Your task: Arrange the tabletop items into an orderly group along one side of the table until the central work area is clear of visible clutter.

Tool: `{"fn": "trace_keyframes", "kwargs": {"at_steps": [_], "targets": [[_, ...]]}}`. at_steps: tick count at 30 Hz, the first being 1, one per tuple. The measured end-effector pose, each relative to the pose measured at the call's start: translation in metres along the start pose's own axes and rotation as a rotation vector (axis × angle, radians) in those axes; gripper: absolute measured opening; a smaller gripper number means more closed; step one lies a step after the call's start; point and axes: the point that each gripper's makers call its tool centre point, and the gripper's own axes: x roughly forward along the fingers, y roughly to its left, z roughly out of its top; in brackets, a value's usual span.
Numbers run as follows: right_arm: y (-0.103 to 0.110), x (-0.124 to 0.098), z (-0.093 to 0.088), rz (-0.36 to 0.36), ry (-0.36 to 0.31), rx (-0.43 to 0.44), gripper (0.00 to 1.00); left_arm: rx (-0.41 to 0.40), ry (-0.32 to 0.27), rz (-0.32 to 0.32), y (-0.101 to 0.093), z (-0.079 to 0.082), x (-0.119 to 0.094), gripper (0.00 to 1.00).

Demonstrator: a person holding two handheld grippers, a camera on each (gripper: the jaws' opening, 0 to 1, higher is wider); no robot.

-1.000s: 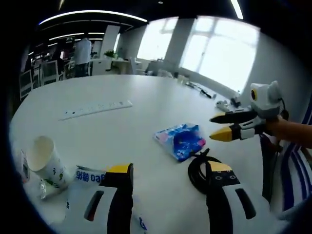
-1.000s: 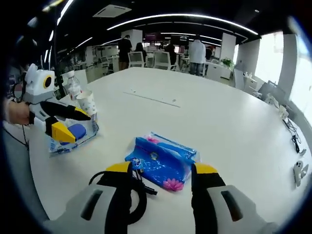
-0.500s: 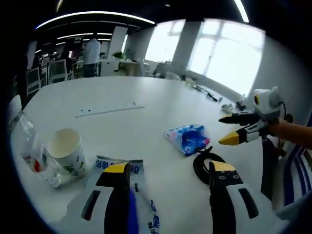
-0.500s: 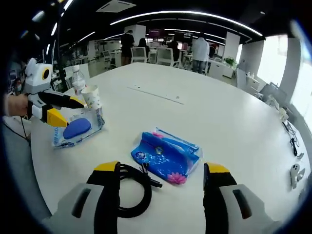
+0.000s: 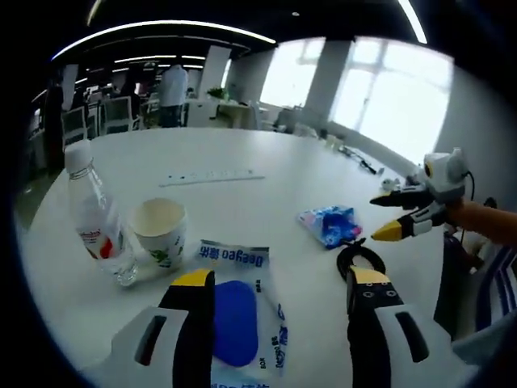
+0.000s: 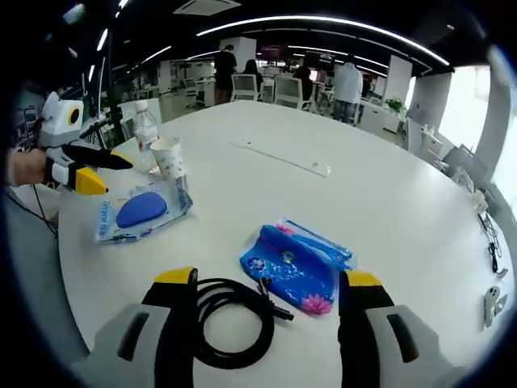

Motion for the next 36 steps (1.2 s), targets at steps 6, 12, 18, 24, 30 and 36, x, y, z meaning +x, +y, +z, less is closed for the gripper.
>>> {"fn": "trace_keyframes", "kwargs": {"at_steps": [6,12,18,24,30,36], "targets": [[0.016,0.012,0.016,0.038,-0.006,-0.033,0.67,-0.015,-0.013,0.050,0.017,-0.002,-0.016,0.61],[0.034,0.029,0.031,0.085,-0.014,-0.061,0.66,-0.040,-0.012,0.087,0.030,-0.009,-0.029,0.61],[0.051,0.040,0.039,0.118,-0.017,-0.079,0.65,-0.101,-0.030,0.138,0.047,-0.013,-0.048,0.60],[0.070,0.050,0.047,0.156,-0.021,-0.097,0.64,-0.118,-0.014,0.165,0.056,-0.026,-0.062,0.58],[0.083,0.060,0.055,0.186,-0.020,-0.112,0.62,-0.108,0.026,0.180,0.059,-0.036,-0.073,0.56],[0.095,0.069,0.060,0.221,-0.022,-0.123,0.59,-0.141,0.044,0.179,0.056,-0.044,-0.085,0.48]]}}
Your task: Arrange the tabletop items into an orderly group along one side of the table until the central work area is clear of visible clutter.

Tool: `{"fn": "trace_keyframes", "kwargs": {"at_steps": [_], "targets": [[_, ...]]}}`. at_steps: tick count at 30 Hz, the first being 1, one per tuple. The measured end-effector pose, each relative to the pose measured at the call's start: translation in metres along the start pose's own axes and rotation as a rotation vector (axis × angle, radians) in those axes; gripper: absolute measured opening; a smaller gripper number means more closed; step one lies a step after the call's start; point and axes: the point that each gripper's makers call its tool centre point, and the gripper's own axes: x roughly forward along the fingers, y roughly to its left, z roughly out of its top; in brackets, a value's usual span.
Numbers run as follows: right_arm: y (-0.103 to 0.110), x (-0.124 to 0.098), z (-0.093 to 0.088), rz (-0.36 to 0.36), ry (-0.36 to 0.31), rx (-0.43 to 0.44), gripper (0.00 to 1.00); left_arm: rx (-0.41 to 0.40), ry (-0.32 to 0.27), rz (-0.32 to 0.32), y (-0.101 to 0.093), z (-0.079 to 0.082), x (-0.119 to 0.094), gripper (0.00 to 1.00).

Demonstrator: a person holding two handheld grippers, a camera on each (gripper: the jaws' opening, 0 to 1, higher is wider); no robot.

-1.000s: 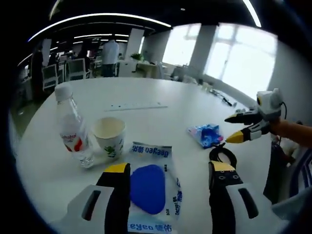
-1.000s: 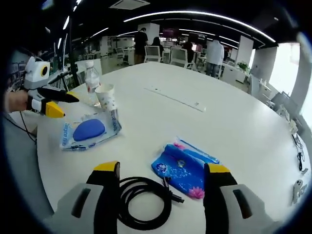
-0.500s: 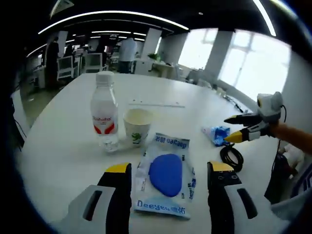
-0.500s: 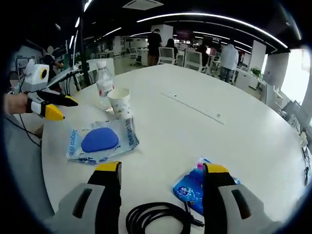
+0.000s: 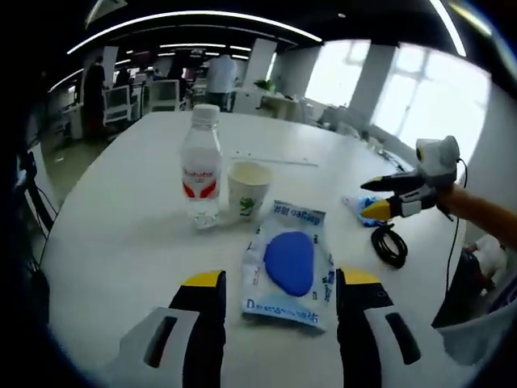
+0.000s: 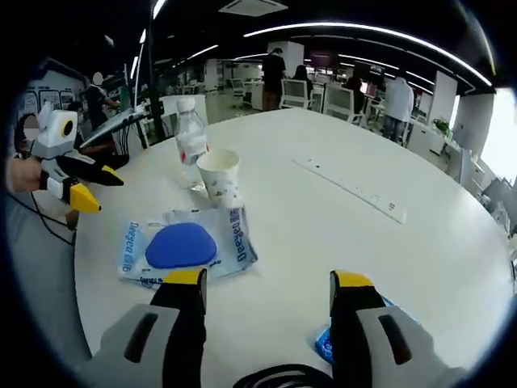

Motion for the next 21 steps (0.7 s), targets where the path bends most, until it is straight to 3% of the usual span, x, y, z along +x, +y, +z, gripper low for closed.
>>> {"fn": "trace_keyframes", "kwargs": {"at_steps": [8,21], "targets": [[0.020,0.016,0.007,0.054,0.004,-0.025,0.54,-0.019,0.034,-0.010,-0.002,-0.017,-0.005,0.43],[0.024,0.038,0.010,0.097,0.027,-0.050,0.51,-0.050,0.113,-0.034,-0.008,-0.044,0.003,0.36]]}}
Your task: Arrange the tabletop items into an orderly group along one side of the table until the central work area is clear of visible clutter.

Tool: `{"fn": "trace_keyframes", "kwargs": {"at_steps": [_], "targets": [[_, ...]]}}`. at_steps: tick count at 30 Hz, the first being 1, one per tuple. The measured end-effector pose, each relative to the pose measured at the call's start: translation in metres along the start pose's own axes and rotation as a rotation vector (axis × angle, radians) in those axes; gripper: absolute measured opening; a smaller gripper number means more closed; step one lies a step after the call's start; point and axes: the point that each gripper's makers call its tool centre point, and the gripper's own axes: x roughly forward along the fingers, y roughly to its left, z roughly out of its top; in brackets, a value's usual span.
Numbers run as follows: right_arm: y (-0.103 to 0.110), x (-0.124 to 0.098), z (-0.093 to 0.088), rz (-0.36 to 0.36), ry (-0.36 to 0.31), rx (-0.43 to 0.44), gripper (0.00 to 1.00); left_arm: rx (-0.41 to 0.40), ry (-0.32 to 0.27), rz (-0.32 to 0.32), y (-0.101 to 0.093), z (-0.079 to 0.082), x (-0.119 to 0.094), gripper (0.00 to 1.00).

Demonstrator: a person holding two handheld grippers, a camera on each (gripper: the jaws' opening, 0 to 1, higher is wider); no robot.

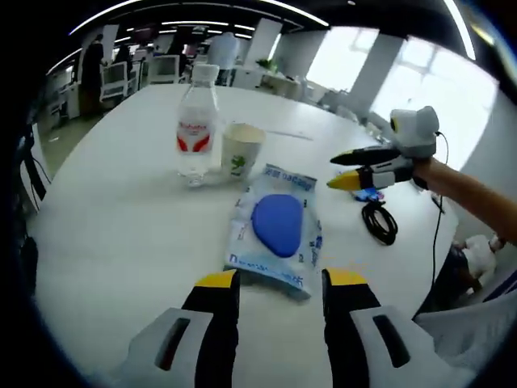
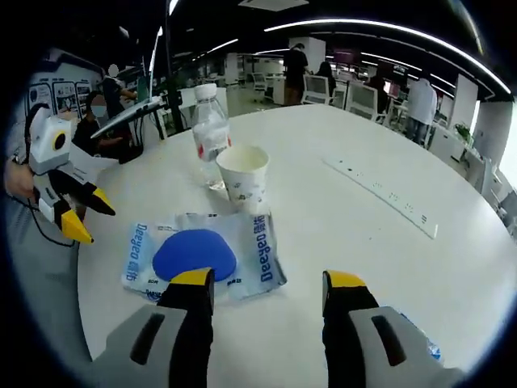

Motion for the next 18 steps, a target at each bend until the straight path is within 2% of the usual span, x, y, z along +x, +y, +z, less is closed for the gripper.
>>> {"fn": "trace_keyframes", "kwargs": {"at_steps": [9,15,18], "targets": [[-0.001,0.006,-0.002,0.013,0.023,-0.024,0.45,0.007,0.085,-0.019,-0.007,-0.021,0.009,0.29],[-0.009,0.012,-0.003,0.013,0.029,-0.017,0.43,-0.016,0.106,-0.034,-0.012,-0.023,0.018,0.26],[-0.013,0.018,-0.008,0.021,0.040,0.005,0.38,-0.017,0.104,-0.038,-0.016,-0.023,0.021,0.25]]}}
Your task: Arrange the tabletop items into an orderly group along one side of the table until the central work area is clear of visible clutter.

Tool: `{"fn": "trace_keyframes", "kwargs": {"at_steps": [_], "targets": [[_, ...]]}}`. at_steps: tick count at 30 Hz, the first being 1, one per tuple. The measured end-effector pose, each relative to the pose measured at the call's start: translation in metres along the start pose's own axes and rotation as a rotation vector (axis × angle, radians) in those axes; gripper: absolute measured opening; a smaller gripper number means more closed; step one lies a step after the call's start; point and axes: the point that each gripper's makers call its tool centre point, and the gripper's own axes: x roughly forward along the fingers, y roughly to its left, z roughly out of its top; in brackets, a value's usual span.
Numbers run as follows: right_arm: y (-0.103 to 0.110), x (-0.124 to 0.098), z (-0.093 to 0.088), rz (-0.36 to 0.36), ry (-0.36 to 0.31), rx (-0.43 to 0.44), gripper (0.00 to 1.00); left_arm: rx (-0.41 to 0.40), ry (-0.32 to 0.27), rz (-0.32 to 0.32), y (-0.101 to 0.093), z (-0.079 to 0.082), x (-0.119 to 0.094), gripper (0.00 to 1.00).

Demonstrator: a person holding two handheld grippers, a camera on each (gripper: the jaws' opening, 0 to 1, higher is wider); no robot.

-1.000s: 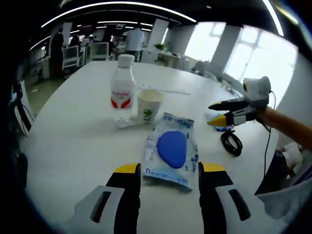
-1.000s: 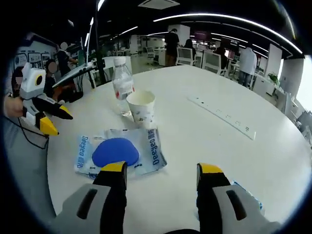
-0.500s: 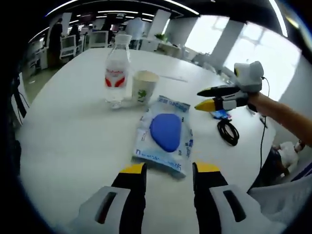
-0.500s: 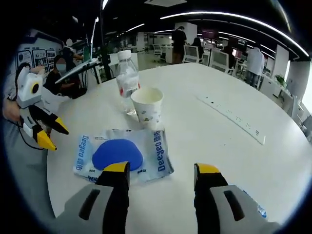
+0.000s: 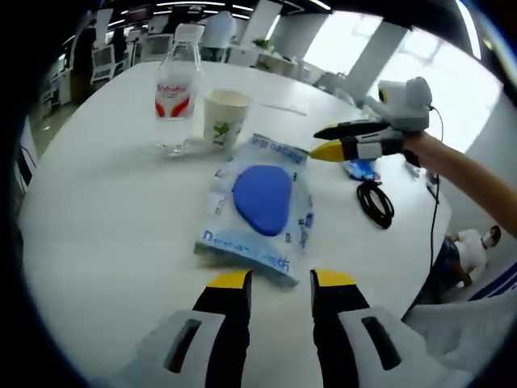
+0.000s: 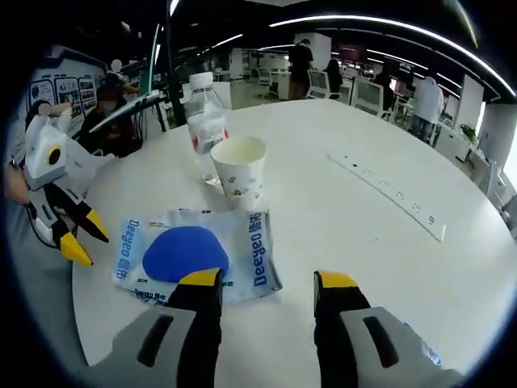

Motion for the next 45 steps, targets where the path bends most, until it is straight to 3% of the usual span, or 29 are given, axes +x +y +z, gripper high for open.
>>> {"fn": "trace_keyframes", "kwargs": {"at_steps": [3,9,21,27,45], "targets": [[-0.001,0.006,-0.001,0.020,-0.007,0.041,0.30,-0.025,0.010,-0.013,-0.003,-0.003,0.004,0.25],[0.004,0.017,-0.013,0.038,0.033,0.051,0.25,-0.025,0.027,-0.019,-0.006,-0.008,0.008,0.23],[0.006,0.026,-0.012,0.050,0.045,0.042,0.15,-0.054,0.028,-0.015,0.001,-0.008,0.013,0.20],[0.003,0.025,-0.014,0.046,0.057,0.041,0.07,-0.073,0.028,-0.009,0.005,-0.007,0.015,0.20],[0.016,0.012,-0.025,0.066,0.056,0.066,0.00,-0.094,0.032,0.022,0.019,-0.008,0.017,0.18]]}}
